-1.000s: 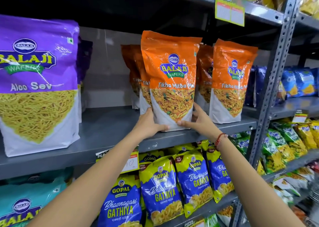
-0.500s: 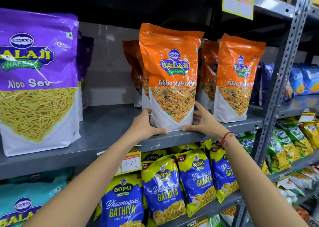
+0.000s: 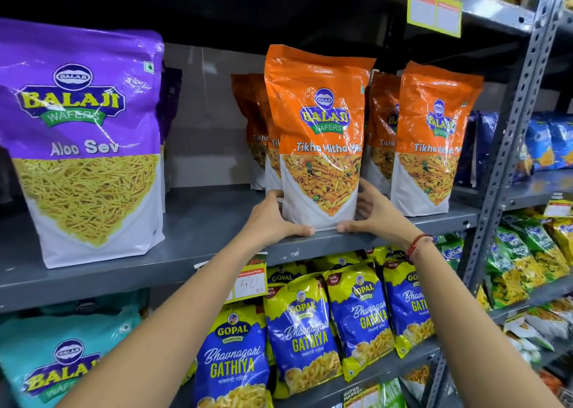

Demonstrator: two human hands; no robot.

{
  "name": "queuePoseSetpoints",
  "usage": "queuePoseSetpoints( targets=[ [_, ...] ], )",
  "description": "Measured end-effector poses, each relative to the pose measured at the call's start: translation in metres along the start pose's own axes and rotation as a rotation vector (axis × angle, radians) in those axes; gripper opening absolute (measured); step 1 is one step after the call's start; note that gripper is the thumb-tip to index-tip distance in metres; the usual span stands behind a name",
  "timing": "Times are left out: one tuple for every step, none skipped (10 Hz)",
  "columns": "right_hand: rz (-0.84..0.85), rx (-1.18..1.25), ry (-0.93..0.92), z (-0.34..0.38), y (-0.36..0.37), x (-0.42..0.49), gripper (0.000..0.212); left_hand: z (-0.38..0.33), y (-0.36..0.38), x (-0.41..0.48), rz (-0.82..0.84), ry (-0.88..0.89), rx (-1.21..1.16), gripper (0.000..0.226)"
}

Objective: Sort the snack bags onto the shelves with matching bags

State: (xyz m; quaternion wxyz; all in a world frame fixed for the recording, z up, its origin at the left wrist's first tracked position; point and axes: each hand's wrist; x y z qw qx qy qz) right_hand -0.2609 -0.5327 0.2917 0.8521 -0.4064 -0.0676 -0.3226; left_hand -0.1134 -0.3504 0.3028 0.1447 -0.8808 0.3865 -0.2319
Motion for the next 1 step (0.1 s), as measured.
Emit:
queuePoseSetpoints(
  targets=[
    [-0.213,-0.030,-0.045,0.0168,0.0115,-0.0150,0.104,-0.0044,-0.0028,-0.0088,-0.036,0.072,-0.036,0.102]
  ],
)
Point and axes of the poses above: each hand's wrist, its own x-axis towards the middle knuckle, its own y-axis out of the palm, z = x × y, and after that the axes turned 13 degrees about -x, right-handed
